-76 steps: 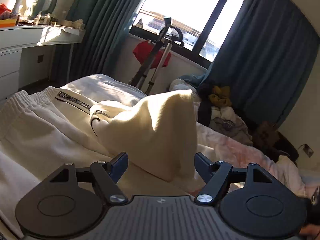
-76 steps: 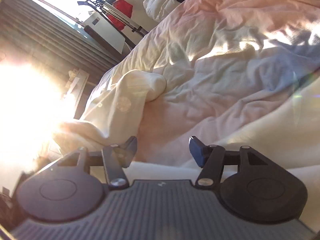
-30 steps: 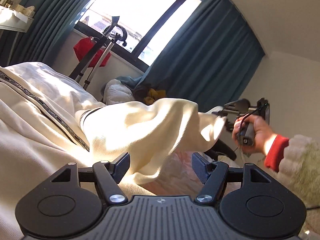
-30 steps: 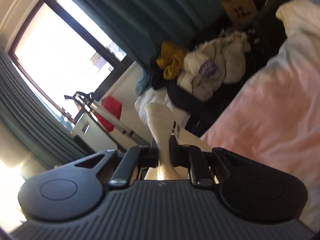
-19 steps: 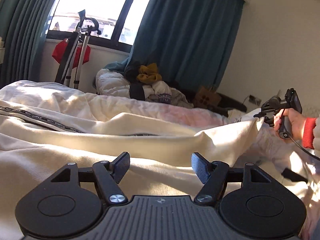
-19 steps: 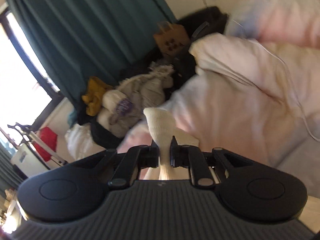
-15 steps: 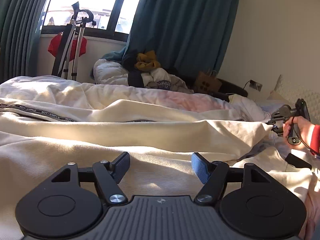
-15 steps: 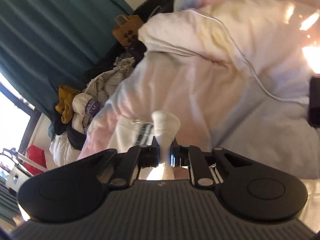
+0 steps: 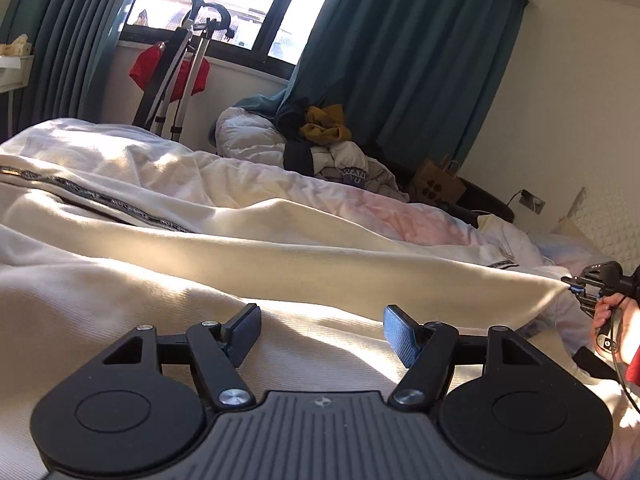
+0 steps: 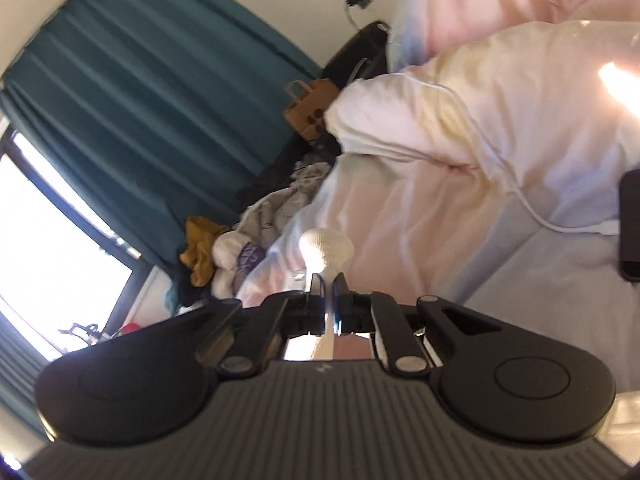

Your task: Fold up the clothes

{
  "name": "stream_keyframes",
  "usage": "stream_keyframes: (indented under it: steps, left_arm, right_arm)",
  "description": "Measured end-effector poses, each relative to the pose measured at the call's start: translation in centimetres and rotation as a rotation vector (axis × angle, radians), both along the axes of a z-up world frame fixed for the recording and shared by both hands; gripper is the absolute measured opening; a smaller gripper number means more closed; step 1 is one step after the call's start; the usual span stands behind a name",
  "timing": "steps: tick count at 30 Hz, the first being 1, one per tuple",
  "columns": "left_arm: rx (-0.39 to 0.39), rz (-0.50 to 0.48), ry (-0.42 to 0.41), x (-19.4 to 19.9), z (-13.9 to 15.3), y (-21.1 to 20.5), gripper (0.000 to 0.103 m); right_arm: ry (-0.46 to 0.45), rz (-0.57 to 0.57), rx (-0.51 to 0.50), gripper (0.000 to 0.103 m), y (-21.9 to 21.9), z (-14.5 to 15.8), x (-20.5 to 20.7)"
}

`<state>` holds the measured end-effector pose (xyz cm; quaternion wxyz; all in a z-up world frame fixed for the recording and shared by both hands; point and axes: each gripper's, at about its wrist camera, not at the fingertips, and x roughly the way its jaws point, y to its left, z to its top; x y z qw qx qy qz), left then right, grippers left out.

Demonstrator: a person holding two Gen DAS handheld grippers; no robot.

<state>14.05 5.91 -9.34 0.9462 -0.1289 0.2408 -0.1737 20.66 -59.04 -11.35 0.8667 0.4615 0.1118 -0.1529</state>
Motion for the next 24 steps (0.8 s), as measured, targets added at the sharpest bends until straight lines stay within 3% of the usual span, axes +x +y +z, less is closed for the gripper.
stream_keyframes:
  steps: [4,6,10,14,16,18,22,24]
  left_arm:
    - [-0.054,0.060,0.025,0.6,0.3,1.2,0.070]
    - [-0.039,0.067,0.021,0.3,0.6,1.2,0.070]
    - [0.004,0.058,0.013,-1.0,1.5,0.8,0.071]
    - [0.031,0.055,0.005,-2.3,2.5,0.4,0.072]
    - [0.041,0.059,0.006,-3.0,2.9,0.3,0.072]
    - [0.049,0.066,0.007,-3.6,3.3,0.3,0.072]
    - [0.055,0.095,0.009,-4.1,3.8,0.5,0.073]
    - [0.052,0.108,0.018,-4.0,3.8,0.7,0.073]
  right_arm:
    - [0.147,-0.016,0.099,0.007,-0.7,-4.0,-0.9]
    - [0.204,-0.009,0.154,0.010,-0.9,-5.3,-1.4]
    - [0.222,0.039,0.070,0.011,0.2,-2.6,-2.3]
    - [0.337,0.100,-0.137,0.013,2.4,-0.2,-2.8]
    - [0.395,0.118,-0.210,0.021,3.2,0.2,-3.1]
    - [0.463,0.160,-0.237,0.035,3.5,-0.1,-3.0]
    - [0.568,0.219,-0.314,0.039,4.5,-1.1,-2.3]
    - [0.595,0.228,-0.391,0.051,5.0,-1.3,-1.9]
